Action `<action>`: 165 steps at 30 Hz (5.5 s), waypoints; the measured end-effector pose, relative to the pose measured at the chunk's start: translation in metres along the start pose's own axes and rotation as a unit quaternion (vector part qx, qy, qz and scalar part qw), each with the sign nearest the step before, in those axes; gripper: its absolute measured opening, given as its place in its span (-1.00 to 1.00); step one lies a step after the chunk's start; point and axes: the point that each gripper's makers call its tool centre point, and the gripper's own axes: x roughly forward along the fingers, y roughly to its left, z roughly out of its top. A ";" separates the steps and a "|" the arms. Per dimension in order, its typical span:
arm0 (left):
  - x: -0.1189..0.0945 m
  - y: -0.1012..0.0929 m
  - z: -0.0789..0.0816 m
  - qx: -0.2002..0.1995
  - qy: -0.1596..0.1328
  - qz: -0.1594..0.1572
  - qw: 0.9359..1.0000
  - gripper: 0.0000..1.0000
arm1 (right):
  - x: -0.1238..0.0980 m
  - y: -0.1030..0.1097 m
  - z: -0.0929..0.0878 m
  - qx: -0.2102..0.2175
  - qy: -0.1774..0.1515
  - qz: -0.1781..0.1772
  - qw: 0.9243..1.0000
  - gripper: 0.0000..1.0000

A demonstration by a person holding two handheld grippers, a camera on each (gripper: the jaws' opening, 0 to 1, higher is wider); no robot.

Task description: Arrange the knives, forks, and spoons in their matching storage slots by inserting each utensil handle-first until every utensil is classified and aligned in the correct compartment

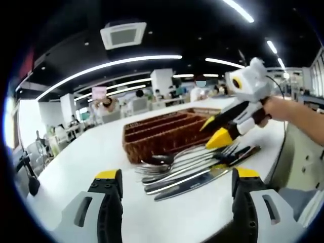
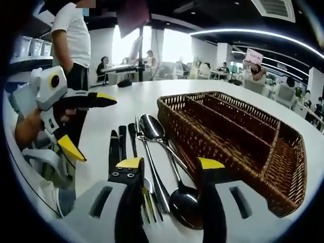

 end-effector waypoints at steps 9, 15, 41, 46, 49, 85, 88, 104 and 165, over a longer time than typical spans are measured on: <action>-0.001 -0.002 -0.003 0.002 0.004 -0.002 1.000 0.80 | 0.007 0.004 -0.005 -0.009 0.011 0.016 1.000 -0.35; -0.002 -0.002 -0.004 0.003 0.005 -0.001 1.000 0.79 | 0.012 0.004 -0.008 -0.013 0.017 0.022 1.000 -0.38; -0.005 -0.004 -0.004 0.008 0.006 -0.001 1.000 0.78 | 0.030 0.003 -0.011 -0.006 0.031 0.041 0.999 -0.53; -0.004 -0.004 -0.006 0.009 0.008 -0.002 1.000 0.77 | 0.035 0.001 -0.008 0.006 0.032 0.047 0.998 -0.57; -0.005 -0.004 -0.006 0.013 0.010 -0.002 1.000 0.77 | 0.039 0.000 -0.008 0.015 0.034 0.054 0.998 -0.62; -0.006 -0.006 -0.008 0.025 0.018 -0.008 0.999 0.72 | 0.040 -0.002 -0.008 0.033 0.069 0.066 0.995 -0.84; -0.008 -0.006 -0.007 0.026 0.017 -0.007 1.000 0.72 | 0.037 -0.002 -0.010 0.034 0.077 0.068 0.994 -0.84; -0.009 -0.008 -0.005 0.027 0.015 -0.009 0.999 0.71 | 0.045 0.008 -0.007 -0.020 0.086 0.080 0.993 -0.82; -0.010 -0.010 -0.017 0.029 0.031 -0.015 0.999 0.69 | 0.049 0.016 -0.001 -0.029 0.066 0.110 0.991 -0.93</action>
